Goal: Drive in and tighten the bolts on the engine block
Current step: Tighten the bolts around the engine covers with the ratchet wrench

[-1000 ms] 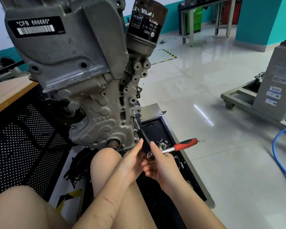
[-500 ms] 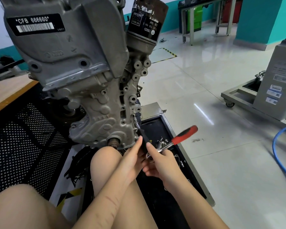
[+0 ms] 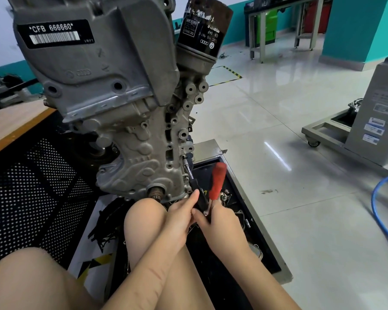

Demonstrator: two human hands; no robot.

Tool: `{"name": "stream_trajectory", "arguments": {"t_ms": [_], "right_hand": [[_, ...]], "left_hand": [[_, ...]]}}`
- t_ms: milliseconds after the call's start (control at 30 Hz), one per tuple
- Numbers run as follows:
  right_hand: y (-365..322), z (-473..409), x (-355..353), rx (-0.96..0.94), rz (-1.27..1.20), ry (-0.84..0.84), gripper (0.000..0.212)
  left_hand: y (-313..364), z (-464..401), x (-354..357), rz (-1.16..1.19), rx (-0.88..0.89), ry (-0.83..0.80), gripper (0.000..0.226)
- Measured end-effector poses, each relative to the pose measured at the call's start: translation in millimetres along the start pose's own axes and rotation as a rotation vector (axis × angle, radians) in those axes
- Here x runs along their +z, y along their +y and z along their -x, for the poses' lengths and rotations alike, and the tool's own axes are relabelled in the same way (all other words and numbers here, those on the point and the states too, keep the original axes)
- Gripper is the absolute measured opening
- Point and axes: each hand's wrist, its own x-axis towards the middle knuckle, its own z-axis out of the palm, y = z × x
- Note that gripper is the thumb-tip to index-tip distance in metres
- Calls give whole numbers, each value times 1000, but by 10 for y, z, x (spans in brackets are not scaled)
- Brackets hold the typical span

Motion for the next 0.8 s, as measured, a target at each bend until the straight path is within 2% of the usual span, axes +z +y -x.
{"name": "stream_trajectory", "arguments": {"t_ms": [67, 100, 167, 267, 367, 433, 533, 633, 700, 800], "right_hand": [[25, -6, 18, -10, -10, 12, 29], [30, -14, 9, -1, -102, 10, 25], [19, -20, -19, 65, -352, -14, 19], [-52, 1, -45, 217, -767, -140, 13], [-122, 18, -74, 408, -1147, -265, 22], [-129, 20, -81, 474, -1248, -291, 27], [-117, 33, -49, 438, -1170, -252, 30], [-104, 24, -34, 338, -986, -155, 30], [-73, 10, -26, 216, -759, -75, 29], [-11, -1, 7, 23, -286, 4, 26]], "left_hand": [[3, 23, 13, 5, -12, 4, 24], [10, 22, 14, 11, -30, 0, 24], [27, 17, 18, 27, -88, -28, 26], [76, 52, 25, 134, -216, -144, 33], [110, 62, 22, 268, -217, -204, 28], [106, 55, 22, 255, -198, -204, 26], [69, 49, 21, 163, -177, -147, 29], [37, 61, 28, 100, -125, -84, 32], [18, 59, 37, 78, -69, -52, 31], [-13, 37, 50, 28, 16, -3, 27]]}}
